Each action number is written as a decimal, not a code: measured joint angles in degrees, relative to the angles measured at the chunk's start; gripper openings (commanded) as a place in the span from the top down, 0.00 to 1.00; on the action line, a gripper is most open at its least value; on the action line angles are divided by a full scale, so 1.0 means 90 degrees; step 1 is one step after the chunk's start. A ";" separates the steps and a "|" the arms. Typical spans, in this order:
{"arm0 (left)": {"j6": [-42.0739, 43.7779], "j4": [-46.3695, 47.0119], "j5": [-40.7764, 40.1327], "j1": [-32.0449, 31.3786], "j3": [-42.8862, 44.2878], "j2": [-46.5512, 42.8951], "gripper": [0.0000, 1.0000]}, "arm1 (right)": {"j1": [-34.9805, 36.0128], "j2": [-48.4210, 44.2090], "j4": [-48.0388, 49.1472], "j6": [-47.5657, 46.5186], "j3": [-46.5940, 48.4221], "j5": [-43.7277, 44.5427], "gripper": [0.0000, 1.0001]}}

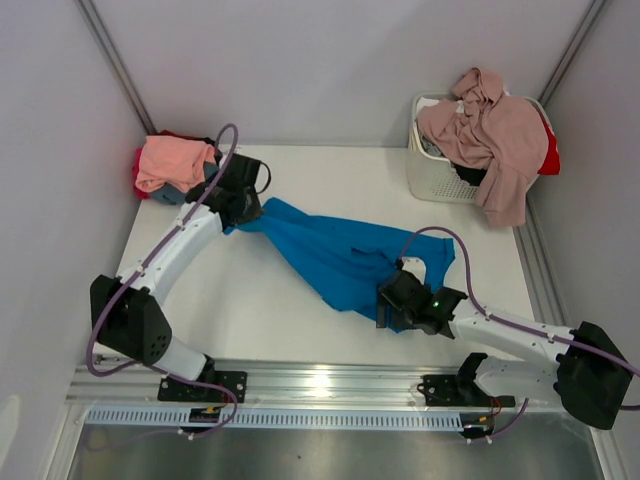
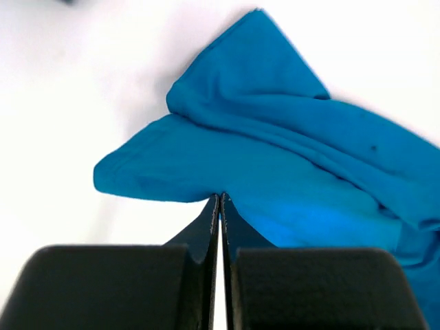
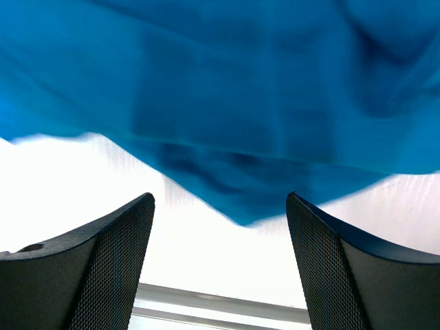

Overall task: Fold and stack the t-shirts
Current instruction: Grap the side of the flattened tshirt closest away from the robot with both arms

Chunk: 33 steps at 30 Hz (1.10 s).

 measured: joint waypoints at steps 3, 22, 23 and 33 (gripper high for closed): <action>0.0138 -0.0034 -0.0172 0.0056 0.0401 0.0058 0.99 | 0.0005 0.0000 -0.0039 -0.0087 0.0012 -0.0007 0.19; 0.0248 -0.0114 -0.0253 0.0068 0.0384 0.0515 0.99 | 0.0085 0.1047 0.0520 -0.0605 0.0129 -0.0304 0.47; 0.0253 -0.0112 -0.0253 0.0068 0.0381 0.0515 0.99 | 0.0095 0.1071 0.0580 -0.0644 0.0136 -0.0296 0.53; 0.0398 -0.0085 -0.0253 0.0068 0.0311 0.0515 0.99 | 0.0170 0.1027 0.0631 -0.0529 0.0163 -0.0228 1.00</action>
